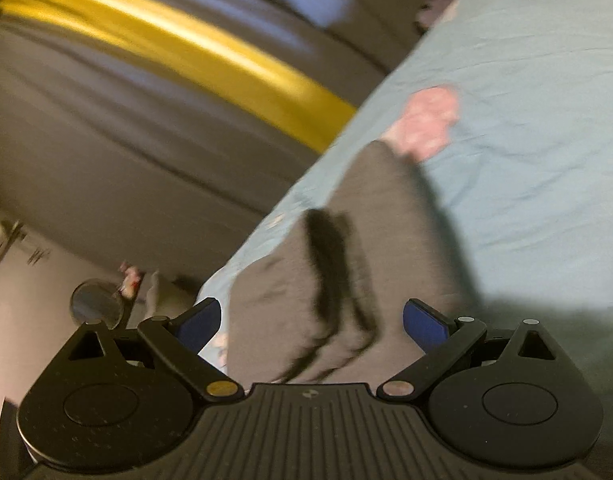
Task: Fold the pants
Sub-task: 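Grasp the waistband end of the sweatpants with the right gripper and lift it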
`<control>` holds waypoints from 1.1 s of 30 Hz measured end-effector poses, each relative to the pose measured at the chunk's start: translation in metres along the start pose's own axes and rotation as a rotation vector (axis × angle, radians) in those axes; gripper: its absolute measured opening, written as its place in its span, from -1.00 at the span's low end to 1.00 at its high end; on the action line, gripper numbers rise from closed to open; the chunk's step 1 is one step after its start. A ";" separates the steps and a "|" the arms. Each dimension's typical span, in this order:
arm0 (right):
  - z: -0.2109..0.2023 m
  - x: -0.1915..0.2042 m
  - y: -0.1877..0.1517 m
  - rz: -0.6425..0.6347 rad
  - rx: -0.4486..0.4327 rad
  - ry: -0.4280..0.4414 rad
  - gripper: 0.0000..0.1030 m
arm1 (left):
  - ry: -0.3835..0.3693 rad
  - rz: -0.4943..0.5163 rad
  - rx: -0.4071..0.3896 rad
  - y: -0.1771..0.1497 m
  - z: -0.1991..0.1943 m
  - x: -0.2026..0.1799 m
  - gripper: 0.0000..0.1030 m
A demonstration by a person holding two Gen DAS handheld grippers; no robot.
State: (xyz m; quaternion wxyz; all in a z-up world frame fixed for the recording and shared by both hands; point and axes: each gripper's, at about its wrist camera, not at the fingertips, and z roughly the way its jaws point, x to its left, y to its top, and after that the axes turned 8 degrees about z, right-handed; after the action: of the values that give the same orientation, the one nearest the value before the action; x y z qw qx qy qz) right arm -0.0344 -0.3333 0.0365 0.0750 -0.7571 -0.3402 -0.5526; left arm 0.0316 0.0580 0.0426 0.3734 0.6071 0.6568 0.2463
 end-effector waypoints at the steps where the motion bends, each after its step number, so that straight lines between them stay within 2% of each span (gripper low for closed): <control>1: 0.012 0.006 -0.004 -0.012 0.026 -0.004 0.91 | 0.050 0.034 -0.008 0.000 -0.001 0.002 0.74; 3: 0.038 0.011 -0.012 -0.021 0.085 -0.043 0.85 | 0.102 0.057 0.009 -0.002 0.007 0.013 0.75; 5: 0.066 0.013 -0.017 -0.040 0.148 -0.116 0.60 | 0.121 0.009 0.043 -0.014 0.017 0.024 0.75; 7: 0.088 0.013 -0.016 -0.075 0.165 -0.244 0.40 | 0.114 -0.068 0.116 -0.027 0.028 0.035 0.73; 9: 0.095 0.007 -0.010 -0.027 0.158 -0.255 0.41 | 0.076 -0.162 0.154 -0.036 0.032 0.048 0.71; 11: 0.098 0.002 -0.004 0.039 0.155 -0.256 0.41 | 0.054 -0.201 0.145 -0.037 0.036 0.058 0.71; 15: 0.095 0.006 0.006 0.026 0.120 -0.286 0.48 | 0.027 -0.212 0.152 -0.039 0.037 0.062 0.71; 18: 0.101 0.000 0.009 0.046 0.133 -0.295 0.59 | -0.001 -0.233 0.168 -0.039 0.043 0.063 0.71; 22: 0.113 0.006 0.005 0.025 0.157 -0.272 0.92 | -0.016 -0.269 0.190 -0.040 0.044 0.064 0.71; 26: 0.129 0.006 0.008 0.039 0.181 -0.222 0.92 | -0.015 -0.269 0.192 -0.041 0.043 0.063 0.71; 27: 0.130 0.006 0.009 0.047 0.178 -0.214 0.80 | -0.016 -0.271 0.194 -0.041 0.043 0.063 0.71; 28: 0.129 0.007 0.009 0.036 0.177 -0.205 0.14 | -0.014 -0.271 0.195 -0.041 0.043 0.063 0.71; 29: 0.128 0.009 0.009 0.016 0.173 -0.194 -0.09 | -0.014 -0.270 0.198 -0.041 0.043 0.063 0.71; 32: 0.124 0.006 0.006 0.015 0.170 -0.170 -0.02 | -0.014 -0.265 0.202 -0.041 0.044 0.061 0.71; 33: 0.126 0.005 0.005 0.018 0.170 -0.171 0.20 | -0.017 -0.264 0.206 -0.042 0.045 0.061 0.71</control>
State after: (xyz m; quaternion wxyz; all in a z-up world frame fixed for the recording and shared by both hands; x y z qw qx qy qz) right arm 0.0685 -0.2736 -0.0055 0.1145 -0.7954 -0.3844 -0.4543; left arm 0.0424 0.1059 -0.0281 0.3440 0.5527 0.7493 0.1214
